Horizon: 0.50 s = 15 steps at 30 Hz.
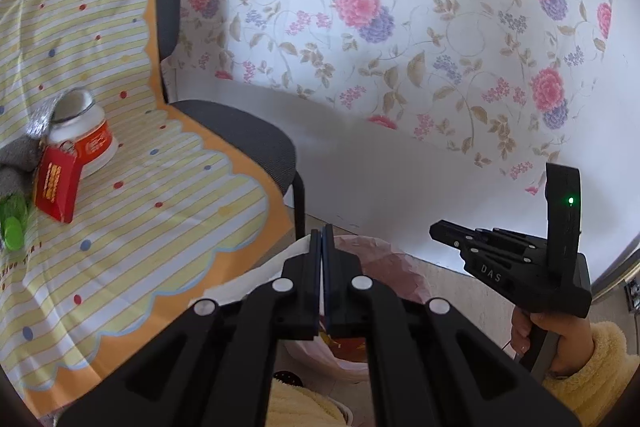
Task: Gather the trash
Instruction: 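Drop the red box into the bin with the right tool while the left tool follows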
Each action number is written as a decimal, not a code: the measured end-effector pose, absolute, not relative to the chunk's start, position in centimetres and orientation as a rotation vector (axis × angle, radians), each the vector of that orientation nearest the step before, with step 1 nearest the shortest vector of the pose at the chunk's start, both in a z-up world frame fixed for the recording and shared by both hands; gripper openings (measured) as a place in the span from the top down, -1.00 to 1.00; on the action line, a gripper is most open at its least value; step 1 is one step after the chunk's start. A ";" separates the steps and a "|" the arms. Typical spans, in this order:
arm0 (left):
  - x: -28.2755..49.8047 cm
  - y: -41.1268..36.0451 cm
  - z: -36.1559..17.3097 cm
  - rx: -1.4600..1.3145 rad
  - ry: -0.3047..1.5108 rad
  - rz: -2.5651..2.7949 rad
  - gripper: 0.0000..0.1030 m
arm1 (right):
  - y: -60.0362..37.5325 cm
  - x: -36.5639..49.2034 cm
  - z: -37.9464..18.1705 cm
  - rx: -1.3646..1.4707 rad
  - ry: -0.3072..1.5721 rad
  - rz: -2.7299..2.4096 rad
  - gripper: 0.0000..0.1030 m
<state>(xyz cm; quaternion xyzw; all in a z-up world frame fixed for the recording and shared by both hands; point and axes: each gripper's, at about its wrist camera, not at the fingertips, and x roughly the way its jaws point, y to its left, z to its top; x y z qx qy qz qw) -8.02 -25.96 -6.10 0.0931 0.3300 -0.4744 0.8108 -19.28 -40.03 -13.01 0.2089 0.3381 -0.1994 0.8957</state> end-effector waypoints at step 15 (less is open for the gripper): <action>-11.4 -34.2 -5.7 0.293 0.717 -1.221 1.00 | -43.6 -23.6 -8.5 0.418 0.584 -0.519 0.83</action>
